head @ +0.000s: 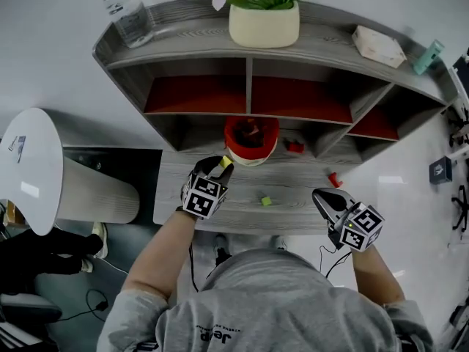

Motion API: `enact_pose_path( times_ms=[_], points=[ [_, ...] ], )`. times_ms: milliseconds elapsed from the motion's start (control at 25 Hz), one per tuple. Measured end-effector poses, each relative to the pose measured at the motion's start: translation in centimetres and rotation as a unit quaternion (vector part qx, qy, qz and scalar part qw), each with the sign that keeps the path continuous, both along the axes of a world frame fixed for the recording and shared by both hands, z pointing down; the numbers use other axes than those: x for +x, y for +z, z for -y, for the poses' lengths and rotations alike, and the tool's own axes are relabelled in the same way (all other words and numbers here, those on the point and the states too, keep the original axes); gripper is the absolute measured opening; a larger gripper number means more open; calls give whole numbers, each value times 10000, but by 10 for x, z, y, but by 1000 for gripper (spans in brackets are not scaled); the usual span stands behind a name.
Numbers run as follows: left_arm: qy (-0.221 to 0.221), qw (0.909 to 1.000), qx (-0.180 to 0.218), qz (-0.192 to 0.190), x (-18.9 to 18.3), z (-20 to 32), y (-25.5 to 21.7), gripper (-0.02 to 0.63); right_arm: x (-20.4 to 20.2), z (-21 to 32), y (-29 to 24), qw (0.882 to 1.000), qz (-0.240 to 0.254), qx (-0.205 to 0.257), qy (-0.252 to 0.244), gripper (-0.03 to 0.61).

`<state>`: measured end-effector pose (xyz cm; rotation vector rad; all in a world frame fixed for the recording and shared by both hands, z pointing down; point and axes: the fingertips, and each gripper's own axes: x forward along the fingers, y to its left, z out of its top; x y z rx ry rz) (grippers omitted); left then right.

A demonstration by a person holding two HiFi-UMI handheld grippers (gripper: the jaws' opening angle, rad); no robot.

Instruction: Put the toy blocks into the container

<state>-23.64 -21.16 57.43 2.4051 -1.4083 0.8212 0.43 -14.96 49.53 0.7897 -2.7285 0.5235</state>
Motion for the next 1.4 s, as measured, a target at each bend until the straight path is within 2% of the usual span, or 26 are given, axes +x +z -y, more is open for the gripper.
enact_pose_path(
  times_ms=[280,480,680,760,800,840,920,1320,1400],
  points=[
    [159,9991,296,246,28,55,-35,158,28,2,-13,9995,96,104,274,18],
    [165,9986,215,447,41,88,-34,158,56,3,-10,9983,143,70,562,18],
    [81,9988,119,477,52,109,-22,163,77,4,-8,9969,105,16,777,18],
    [18,9987,131,502,54,114,-17,175,82,4,-6,9965,107,-12,824,18],
    [7,9987,115,502,55,116,-15,217,84,4,-5,9964,107,-24,837,18],
    [7,9987,94,491,56,118,-13,275,86,4,-4,9964,108,-34,844,18],
    [19,9990,92,429,58,119,-14,307,87,3,-2,9963,112,-54,851,18],
    [-32,9997,185,126,46,95,-26,305,71,6,-3,9977,169,-13,655,18],
    [-16,9996,260,-50,42,85,-34,264,64,6,-3,9981,194,3,579,18]
  ],
)
